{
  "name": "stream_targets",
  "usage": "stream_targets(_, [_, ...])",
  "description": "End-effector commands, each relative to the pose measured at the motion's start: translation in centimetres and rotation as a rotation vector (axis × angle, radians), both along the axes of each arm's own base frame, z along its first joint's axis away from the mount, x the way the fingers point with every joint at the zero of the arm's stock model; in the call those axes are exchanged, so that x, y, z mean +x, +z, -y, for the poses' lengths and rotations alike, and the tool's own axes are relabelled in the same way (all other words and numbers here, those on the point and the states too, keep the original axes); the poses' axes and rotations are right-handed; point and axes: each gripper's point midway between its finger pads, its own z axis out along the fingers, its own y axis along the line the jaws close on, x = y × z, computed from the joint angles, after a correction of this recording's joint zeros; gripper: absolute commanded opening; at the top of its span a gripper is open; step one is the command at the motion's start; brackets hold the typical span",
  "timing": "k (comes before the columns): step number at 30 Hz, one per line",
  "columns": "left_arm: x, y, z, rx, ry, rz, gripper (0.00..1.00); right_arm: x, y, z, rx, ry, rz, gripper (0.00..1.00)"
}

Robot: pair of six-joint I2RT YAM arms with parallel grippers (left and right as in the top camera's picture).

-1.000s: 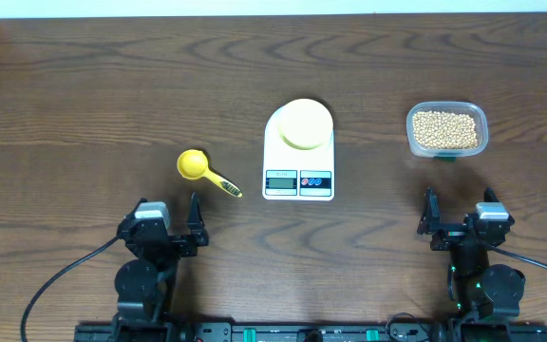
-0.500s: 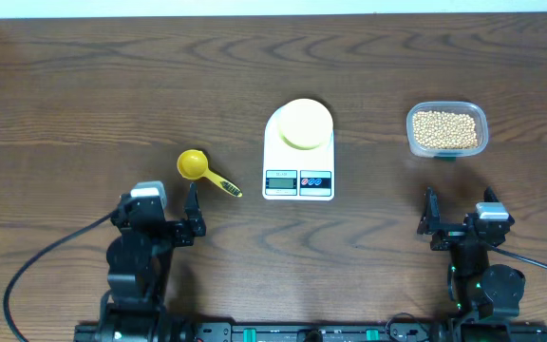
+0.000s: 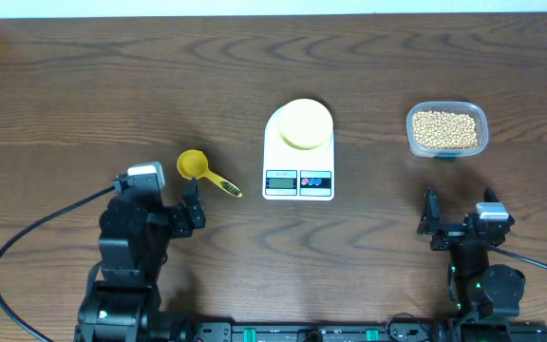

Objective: Scoop item into bowl and weigh 50g on scale
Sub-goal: 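Move the left gripper forward over the yellow scoop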

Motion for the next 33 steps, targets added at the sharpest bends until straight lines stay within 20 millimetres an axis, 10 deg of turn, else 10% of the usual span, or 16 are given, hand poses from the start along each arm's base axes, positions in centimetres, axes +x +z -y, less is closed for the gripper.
stream_targets(1, [0.3,1.5,0.6,-0.043,-0.015,-0.014,0.95,0.0,-0.1,0.1,0.004,-0.003,0.001,0.99])
stream_targets(33, [-2.1,-2.1,8.2,-0.329,-0.360,-0.377,0.95,0.0,-0.1,0.1,0.004,-0.003,0.001,0.99])
